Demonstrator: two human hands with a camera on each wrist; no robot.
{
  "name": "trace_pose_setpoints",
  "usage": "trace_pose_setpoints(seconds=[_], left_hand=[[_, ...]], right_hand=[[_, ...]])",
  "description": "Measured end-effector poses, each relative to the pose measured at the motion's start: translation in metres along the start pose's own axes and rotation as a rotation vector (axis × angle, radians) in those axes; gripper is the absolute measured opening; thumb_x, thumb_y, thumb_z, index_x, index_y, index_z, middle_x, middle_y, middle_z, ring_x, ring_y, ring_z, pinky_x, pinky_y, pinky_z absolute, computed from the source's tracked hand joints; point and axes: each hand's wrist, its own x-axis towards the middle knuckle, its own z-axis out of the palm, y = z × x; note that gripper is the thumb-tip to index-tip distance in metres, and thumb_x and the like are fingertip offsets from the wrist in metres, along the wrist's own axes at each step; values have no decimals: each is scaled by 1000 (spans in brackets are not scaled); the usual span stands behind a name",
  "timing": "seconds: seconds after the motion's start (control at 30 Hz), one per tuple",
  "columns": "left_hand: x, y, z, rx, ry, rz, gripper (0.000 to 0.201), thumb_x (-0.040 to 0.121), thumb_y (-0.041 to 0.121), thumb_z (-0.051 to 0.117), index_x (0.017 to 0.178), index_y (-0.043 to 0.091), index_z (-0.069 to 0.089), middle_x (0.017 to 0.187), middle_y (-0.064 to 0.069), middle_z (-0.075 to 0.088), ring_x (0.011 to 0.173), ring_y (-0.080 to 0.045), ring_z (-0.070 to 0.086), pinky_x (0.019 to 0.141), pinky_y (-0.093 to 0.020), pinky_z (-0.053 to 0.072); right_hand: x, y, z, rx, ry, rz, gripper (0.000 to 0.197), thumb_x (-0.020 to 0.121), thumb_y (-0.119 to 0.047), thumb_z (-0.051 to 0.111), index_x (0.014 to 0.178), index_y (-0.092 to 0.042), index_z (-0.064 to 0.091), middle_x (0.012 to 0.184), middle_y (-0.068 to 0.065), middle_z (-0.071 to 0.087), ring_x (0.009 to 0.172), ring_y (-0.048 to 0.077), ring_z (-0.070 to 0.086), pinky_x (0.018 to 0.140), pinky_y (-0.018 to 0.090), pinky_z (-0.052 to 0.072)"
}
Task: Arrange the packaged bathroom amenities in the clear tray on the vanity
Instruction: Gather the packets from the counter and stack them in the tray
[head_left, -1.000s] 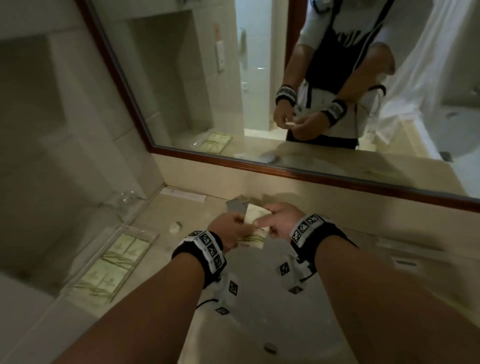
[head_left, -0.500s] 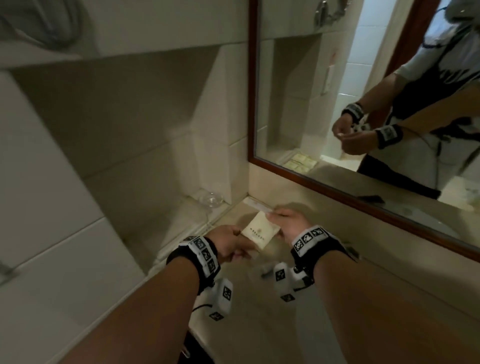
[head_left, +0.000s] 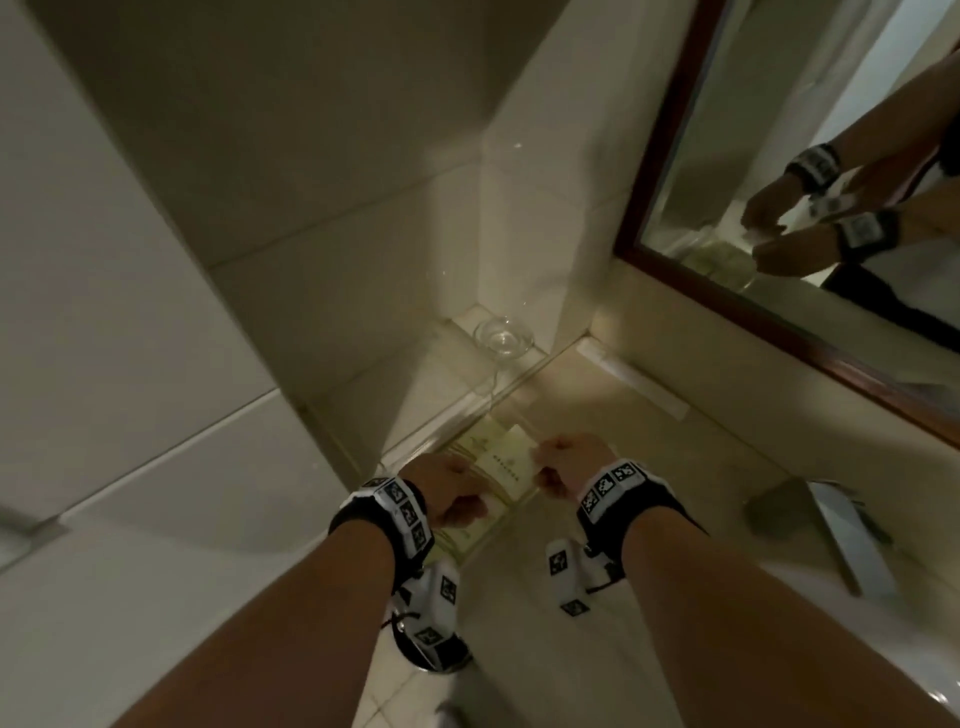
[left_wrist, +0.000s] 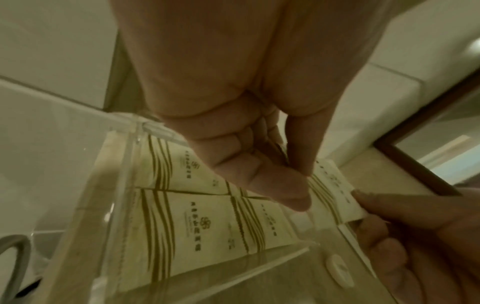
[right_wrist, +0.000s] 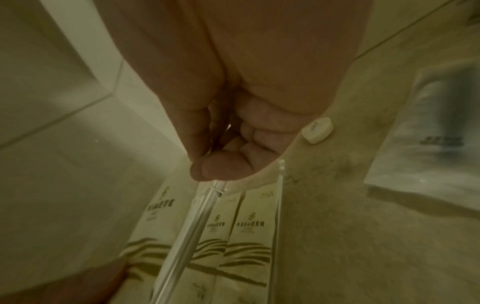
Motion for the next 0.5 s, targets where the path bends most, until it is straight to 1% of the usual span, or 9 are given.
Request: trace_pose_setpoints(seconds=[0.07,0.13,0.2,0.23,0.27,0.33,0.37,0.43,0.5], left_hand=[[11,-5,-5,-90,56,-26,11,93,4,66,84,2,60,66,-18,68,57,-25,68,58,-35,59],[25,-9,-10,-128,112,-45,12,95,5,63,85,-3,62,65,-19,69,55,-26,67,58,-37,60],[35,-10,-13,-136,149,-43,14,94,6,65,86,-5,63,64,-20,70,58,-29,68,65,-42,61],[42,-11,-15,-142,161,-38,14,94,6,65,87,-5,63,64,-20,71,60,-30,68,66,-43,61],[48,-10,-17,-143,174,-33,13,94,6,65,88,-6,63,64,-20,71,60,-30,68,64,-42,61],[60,-10,-19,-141,187,-25,11,94,7,64,93,-5,62,65,-19,72,61,-29,69,61,-40,62],[66,-10,-19,-129,191,-22,12,94,8,64,94,-3,63,67,-19,73,63,-30,71,65,-43,63],[75,-7,-20,-94,202,-15,13,95,12,64,95,-1,64,72,-19,74,72,-33,73,75,-51,62],[80,-5,-20,-77,225,-20,13,95,11,63,92,-2,64,77,-21,73,73,-34,72,76,-53,62]], right_hand=[[7,1,9,30,8,43,14,93,-4,65,79,-5,62,68,16,60,55,26,58,51,32,55],[16,-1,17,65,12,113,7,94,2,60,89,-3,60,71,16,58,56,26,56,49,32,56],[29,-3,23,132,24,183,11,95,8,54,96,-2,59,79,16,57,58,25,54,47,30,53],[36,-3,27,185,42,225,15,95,9,51,96,-2,60,83,17,57,61,26,54,51,31,53],[39,-3,30,221,56,251,17,95,9,49,94,-3,61,88,18,58,66,28,56,60,35,56],[47,-2,32,235,64,242,20,93,7,51,92,-9,65,97,20,62,83,33,64,84,45,58],[50,0,33,208,47,214,21,91,5,53,95,-11,66,100,19,63,90,33,64,91,47,56],[52,2,35,161,24,174,23,89,4,55,93,-17,62,98,12,62,93,28,64,94,45,56],[53,2,36,209,19,158,27,90,6,53,87,-20,55,90,7,60,86,25,63,93,43,56]])
